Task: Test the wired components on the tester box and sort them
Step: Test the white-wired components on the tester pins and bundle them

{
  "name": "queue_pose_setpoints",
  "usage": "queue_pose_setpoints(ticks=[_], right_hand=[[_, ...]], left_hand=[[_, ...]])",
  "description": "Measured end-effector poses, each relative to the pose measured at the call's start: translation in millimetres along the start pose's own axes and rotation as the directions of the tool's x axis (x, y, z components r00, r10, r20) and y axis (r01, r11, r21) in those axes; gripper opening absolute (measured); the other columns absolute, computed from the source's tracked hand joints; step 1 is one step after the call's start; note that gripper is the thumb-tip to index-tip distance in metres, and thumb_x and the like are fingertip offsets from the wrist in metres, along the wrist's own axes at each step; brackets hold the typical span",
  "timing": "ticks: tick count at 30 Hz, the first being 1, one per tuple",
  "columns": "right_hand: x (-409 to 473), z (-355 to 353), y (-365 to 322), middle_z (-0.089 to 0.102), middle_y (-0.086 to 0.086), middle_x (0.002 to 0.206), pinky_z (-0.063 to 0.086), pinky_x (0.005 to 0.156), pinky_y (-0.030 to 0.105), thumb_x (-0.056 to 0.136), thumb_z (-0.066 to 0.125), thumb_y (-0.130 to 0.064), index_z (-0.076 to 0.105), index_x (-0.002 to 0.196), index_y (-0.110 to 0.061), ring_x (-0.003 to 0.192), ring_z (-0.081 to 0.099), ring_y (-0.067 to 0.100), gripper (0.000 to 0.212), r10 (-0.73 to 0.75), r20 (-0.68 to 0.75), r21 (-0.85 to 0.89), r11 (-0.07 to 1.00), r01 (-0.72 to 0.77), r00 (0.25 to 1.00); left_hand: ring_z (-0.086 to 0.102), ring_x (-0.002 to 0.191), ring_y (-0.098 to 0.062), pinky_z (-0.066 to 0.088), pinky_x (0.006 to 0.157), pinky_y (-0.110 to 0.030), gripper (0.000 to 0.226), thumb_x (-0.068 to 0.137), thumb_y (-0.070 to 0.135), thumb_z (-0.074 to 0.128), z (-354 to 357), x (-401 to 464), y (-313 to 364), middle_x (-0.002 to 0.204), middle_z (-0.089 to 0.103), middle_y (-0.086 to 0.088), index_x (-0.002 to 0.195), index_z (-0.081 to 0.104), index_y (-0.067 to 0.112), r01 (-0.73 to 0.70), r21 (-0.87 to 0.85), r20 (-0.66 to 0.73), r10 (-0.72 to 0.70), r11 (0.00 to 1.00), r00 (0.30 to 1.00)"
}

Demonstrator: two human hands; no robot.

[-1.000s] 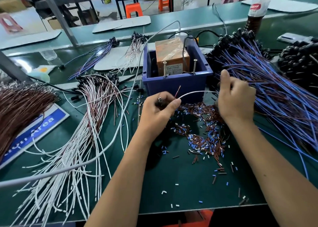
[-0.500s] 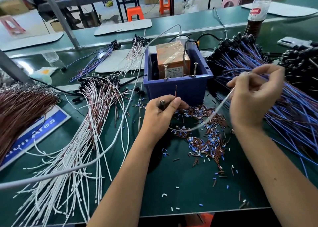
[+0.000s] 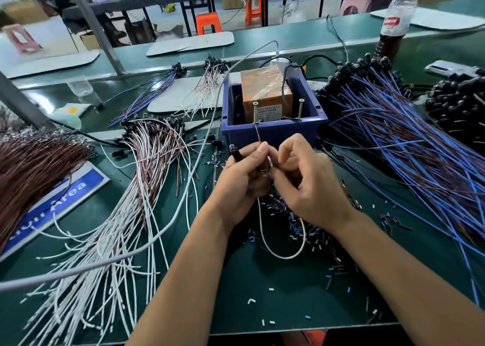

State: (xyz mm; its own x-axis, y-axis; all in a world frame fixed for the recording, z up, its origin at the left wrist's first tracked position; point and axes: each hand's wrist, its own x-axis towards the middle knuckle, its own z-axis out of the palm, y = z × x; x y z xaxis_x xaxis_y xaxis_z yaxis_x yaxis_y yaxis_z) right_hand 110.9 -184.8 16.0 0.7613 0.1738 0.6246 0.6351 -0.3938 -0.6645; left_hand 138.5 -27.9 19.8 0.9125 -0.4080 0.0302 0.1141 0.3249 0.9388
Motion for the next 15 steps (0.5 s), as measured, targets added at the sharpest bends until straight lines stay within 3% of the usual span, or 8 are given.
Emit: queue_pose_setpoints(ticks=[5, 8, 11, 13, 15], right_hand=[[-2, -1, -1, 0.047, -0.004, 0.057, 0.037, 0.044, 0.031, 0.097, 0.068, -0.013, 0.042, 0.078, -0.018, 0.046, 0.045, 0.018, 0.033, 0.038, 0.060, -0.009, 0.999, -0.037, 0.997], [-1, 0, -5, 0.049, 0.005, 0.052, 0.036, 0.045, 0.044, 0.107, 0.048, -0.017, 0.045, 0.068, -0.010, 0.044, 0.045, 0.024, 0.039, 0.103, -0.044, 0.099, 0.990, -0.098, 0.994], [2, -2, -1, 0.056, 0.008, 0.054, 0.036, 0.046, 0.030, 0.111, 0.039, -0.021, 0.054, 0.073, -0.005, 0.045, 0.048, 0.019, 0.044, 0.244, -0.141, 0.185, 0.959, -0.217, 0.959], [3, -4, 2, 0.063, 0.008, 0.061, 0.036, 0.045, 0.022, 0.113, 0.039, -0.027, 0.064, 0.090, -0.006, 0.046, 0.049, 0.017, 0.040, 0.346, -0.023, 0.289, 0.901, -0.325, 0.938], [3, -3, 3, 0.063, 0.000, 0.063, 0.035, 0.042, 0.016, 0.113, 0.041, -0.026, 0.068, 0.098, -0.005, 0.045, 0.050, 0.014, 0.038, 0.344, 0.095, 0.353, 0.866, -0.355, 0.934]], left_hand=[[0.054, 0.058, -0.014, 0.037, 0.056, -0.026, 0.028, 0.096, 0.035, 0.062, 3, -1, 1, 0.074, 0.065, -0.007, 0.074, 0.070, 0.019, 0.042, 0.036, -0.143, -0.036, 0.999, 0.989], [0.037, 0.047, -0.009, 0.027, 0.048, -0.020, 0.039, 0.104, 0.029, 0.054, 5, 1, 2, 0.065, 0.057, -0.001, 0.066, 0.060, 0.020, 0.003, -0.006, -0.175, -0.005, 1.000, 0.985], [0.023, 0.049, -0.009, 0.017, 0.049, -0.022, 0.038, 0.105, 0.026, 0.044, 0, -4, 8, 0.056, 0.040, 0.006, 0.067, 0.046, 0.020, 0.075, -0.255, 0.091, -0.053, 0.964, 0.994], [0.019, 0.049, -0.008, 0.014, 0.047, -0.022, 0.036, 0.105, 0.026, 0.039, -3, -8, 12, 0.055, 0.031, 0.008, 0.069, 0.038, 0.021, 0.176, -0.402, 0.285, -0.060, 0.899, 0.957], [0.018, 0.050, -0.007, 0.012, 0.047, -0.022, 0.036, 0.105, 0.026, 0.036, -4, -9, 12, 0.056, 0.026, 0.008, 0.070, 0.032, 0.022, 0.216, -0.414, 0.357, -0.060, 0.884, 0.932]])
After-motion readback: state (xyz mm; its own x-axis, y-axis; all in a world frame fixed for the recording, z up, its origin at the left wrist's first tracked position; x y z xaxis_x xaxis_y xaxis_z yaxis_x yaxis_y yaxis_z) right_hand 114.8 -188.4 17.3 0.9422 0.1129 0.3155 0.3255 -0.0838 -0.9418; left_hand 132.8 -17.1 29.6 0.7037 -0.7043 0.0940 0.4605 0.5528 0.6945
